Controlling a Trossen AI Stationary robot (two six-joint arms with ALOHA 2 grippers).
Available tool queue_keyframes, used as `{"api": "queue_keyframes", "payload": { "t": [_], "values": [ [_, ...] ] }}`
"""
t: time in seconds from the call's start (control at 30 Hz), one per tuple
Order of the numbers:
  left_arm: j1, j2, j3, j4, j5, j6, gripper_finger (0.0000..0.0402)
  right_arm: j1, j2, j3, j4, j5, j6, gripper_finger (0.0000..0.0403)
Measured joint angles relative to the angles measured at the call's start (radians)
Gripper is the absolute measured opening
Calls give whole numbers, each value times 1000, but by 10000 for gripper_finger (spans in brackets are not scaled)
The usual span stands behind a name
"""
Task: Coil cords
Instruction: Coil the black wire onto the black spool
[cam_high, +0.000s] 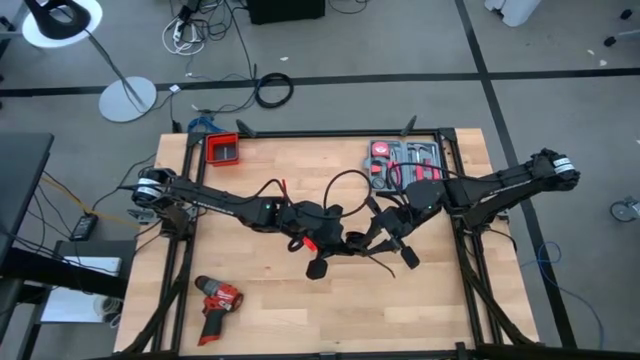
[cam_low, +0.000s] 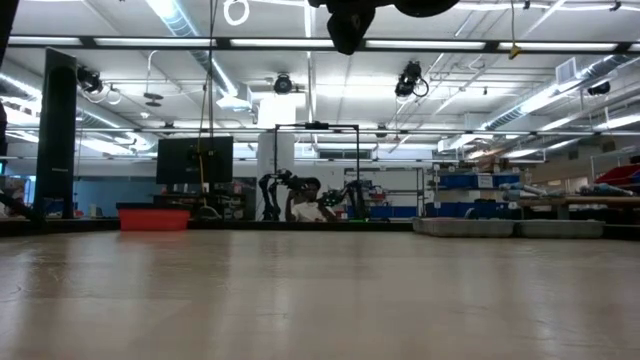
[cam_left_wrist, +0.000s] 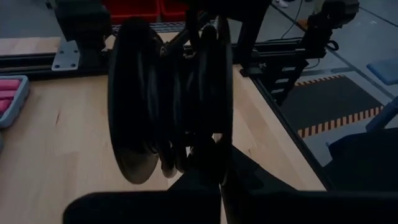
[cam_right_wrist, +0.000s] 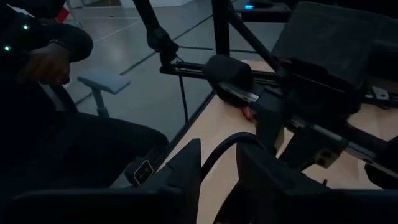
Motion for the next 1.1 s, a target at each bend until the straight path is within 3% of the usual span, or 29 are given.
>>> {"api": "queue_keyframes", "payload": {
  "t": [0.33,0.9,1.1],
  "values": [
    [0,5,1,3,-1,9,0,-11,2,0,12,-27,-5,119],
    [-21,6,1,18,5,50,0,-39,30,-2,144,64,20,119],
    [-24,6,1,25,4,77,0,-39,35,-2,110,119,23,119]
  ]
}}
